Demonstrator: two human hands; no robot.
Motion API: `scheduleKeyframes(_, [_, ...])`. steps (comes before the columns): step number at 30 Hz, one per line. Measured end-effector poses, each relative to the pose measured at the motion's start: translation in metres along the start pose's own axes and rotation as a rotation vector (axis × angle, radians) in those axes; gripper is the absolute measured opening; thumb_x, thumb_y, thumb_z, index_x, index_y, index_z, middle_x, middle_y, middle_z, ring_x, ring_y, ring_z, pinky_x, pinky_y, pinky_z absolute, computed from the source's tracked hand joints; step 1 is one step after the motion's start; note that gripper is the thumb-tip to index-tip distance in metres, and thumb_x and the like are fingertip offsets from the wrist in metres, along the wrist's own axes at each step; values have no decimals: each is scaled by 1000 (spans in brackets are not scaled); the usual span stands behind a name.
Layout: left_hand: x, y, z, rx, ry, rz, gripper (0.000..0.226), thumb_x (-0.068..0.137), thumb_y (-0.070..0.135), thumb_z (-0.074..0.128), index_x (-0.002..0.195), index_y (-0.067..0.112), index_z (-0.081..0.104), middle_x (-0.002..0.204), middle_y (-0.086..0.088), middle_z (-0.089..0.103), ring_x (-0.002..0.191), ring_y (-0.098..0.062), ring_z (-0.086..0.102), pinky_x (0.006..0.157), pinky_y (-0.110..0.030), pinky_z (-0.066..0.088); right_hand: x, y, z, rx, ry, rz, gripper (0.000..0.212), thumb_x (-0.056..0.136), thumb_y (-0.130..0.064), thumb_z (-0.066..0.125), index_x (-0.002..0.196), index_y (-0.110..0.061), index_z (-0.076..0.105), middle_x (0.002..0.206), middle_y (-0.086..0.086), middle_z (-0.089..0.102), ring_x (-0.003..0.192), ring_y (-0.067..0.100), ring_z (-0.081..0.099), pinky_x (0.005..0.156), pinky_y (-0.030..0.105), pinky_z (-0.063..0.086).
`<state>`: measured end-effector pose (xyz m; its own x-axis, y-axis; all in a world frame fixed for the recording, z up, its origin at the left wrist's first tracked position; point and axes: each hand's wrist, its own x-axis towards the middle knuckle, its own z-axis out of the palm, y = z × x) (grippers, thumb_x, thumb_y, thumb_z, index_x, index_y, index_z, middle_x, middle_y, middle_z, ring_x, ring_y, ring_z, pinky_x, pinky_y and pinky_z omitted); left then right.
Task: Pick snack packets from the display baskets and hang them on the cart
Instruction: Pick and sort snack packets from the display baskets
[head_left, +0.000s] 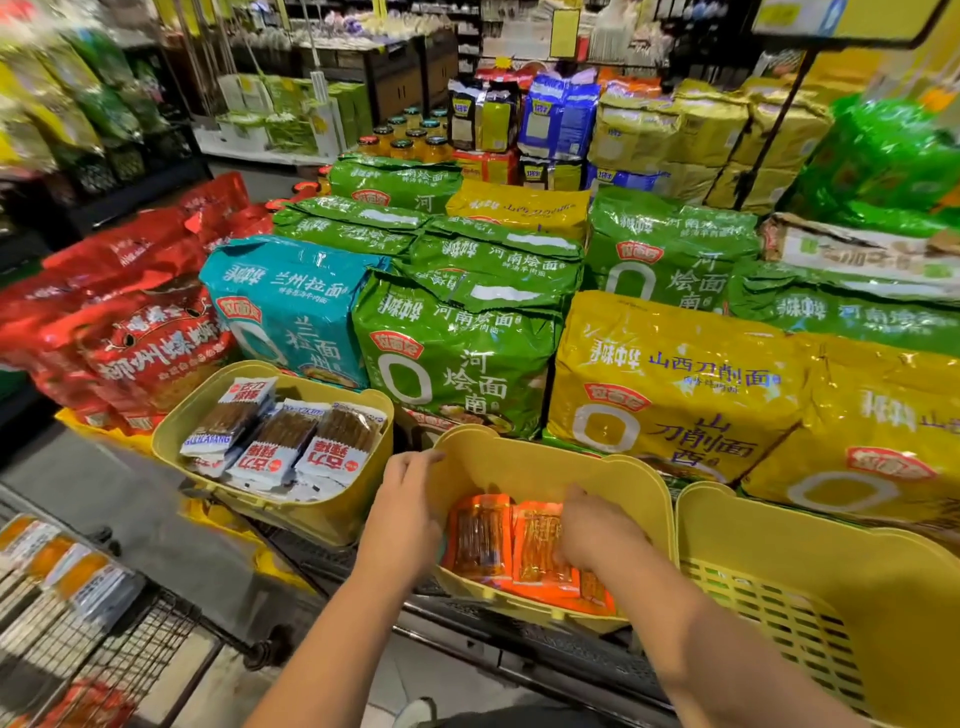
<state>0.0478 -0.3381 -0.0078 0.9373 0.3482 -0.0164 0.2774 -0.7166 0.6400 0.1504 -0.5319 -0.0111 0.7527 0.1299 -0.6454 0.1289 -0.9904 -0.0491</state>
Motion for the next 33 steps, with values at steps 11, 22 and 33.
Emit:
scheduleKeyframes(11, [2,7,-3,-38,-63,-172,98,88,1,68,161,27,9,158,-2,36,134,-26,50,103,-41,50,-10,10,4,4,-119,-483,63,101,-46,56,156,-22,36,159,6,39,134,22,49,105,30,43])
scheduleKeyframes(22, [-3,6,-6,116,26,-118,74,92,25,70,155,23,32,145,-1,47,123,-21,55,101,-38,47,-67,13,5,344,371,-609,60,97,-55,54,150,-33,39,152,-14,39,139,11,31,116,29,27])
scheduleKeyframes(33, [-87,-109,-119,-3,241,-83,38,96,34,63,133,29,57,109,17,59,94,-4,56,80,-24,49,-119,-141,13,114,436,-872,54,100,-49,53,149,-32,40,152,-15,35,140,5,20,114,16,15])
